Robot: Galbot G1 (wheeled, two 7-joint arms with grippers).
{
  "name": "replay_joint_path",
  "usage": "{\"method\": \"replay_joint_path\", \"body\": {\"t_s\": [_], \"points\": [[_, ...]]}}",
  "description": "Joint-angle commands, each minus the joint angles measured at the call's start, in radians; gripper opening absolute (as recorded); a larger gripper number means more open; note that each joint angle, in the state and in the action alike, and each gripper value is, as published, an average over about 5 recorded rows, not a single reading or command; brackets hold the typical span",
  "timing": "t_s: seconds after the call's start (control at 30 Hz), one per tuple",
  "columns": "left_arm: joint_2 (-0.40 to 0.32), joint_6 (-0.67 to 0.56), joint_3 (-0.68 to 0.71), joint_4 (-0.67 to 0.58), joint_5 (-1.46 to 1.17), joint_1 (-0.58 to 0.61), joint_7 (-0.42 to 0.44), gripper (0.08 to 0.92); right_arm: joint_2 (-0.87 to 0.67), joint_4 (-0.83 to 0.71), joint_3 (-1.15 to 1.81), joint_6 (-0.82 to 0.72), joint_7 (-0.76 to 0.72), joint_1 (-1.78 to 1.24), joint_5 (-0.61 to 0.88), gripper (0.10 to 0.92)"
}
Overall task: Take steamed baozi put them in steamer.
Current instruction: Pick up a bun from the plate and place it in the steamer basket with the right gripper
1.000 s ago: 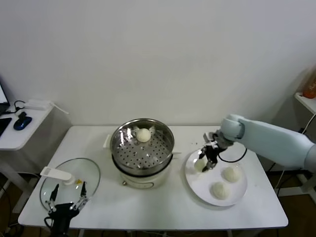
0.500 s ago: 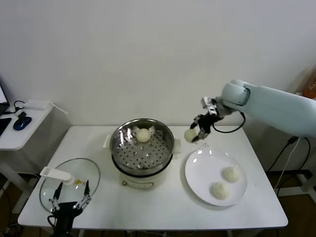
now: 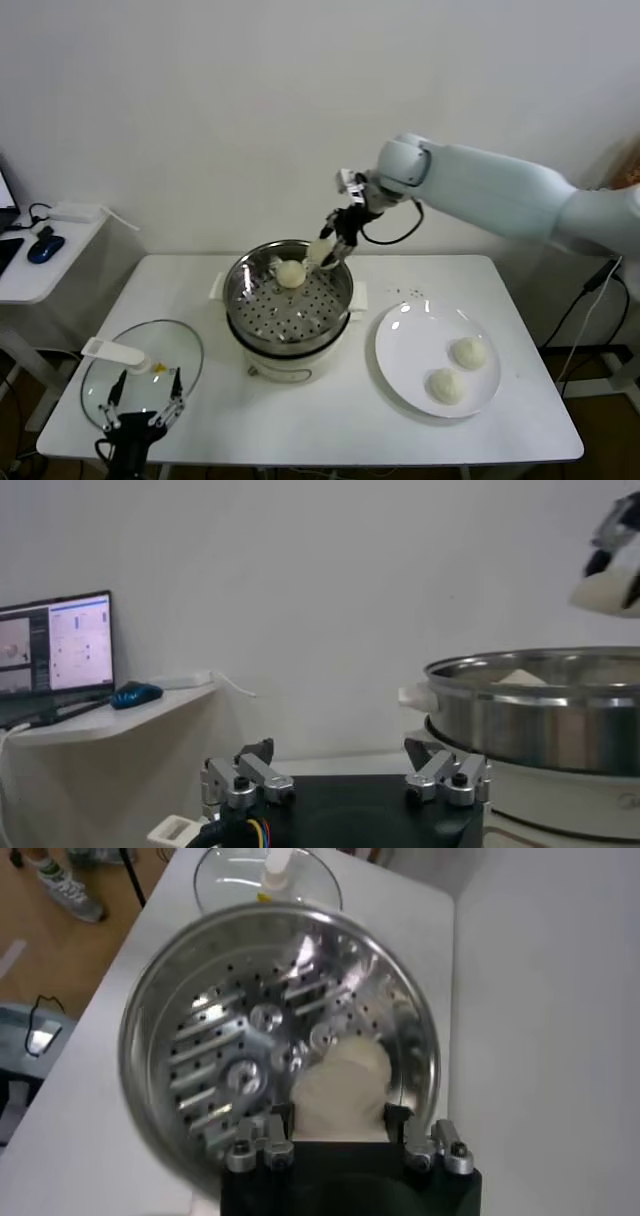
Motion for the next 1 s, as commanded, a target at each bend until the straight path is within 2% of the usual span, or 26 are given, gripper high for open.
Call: {"method": "replay_joint_path", "body": {"t_s": [0.03,0.33,1.0], "points": [[0.001,0.001,-0.001,0.0,0.007,0.001,0.001,0.823,0.21,-0.145,0.044,-0.003,0.0,-0.086,-0.023,0.601],[0.005,0.003,-0.007,0.0,0.003,0.001,0.001,0.823,0.293,-0.232,0.042,0.008,-0.02,-0.121,-0.049,0.6],[0.003,0.005,-0.006,0.001,0.002,-0.006,0.001,0.823,0.345,-0.301,0.042,0.025,-0.057,-0.155,-0.089,0.597]]}}
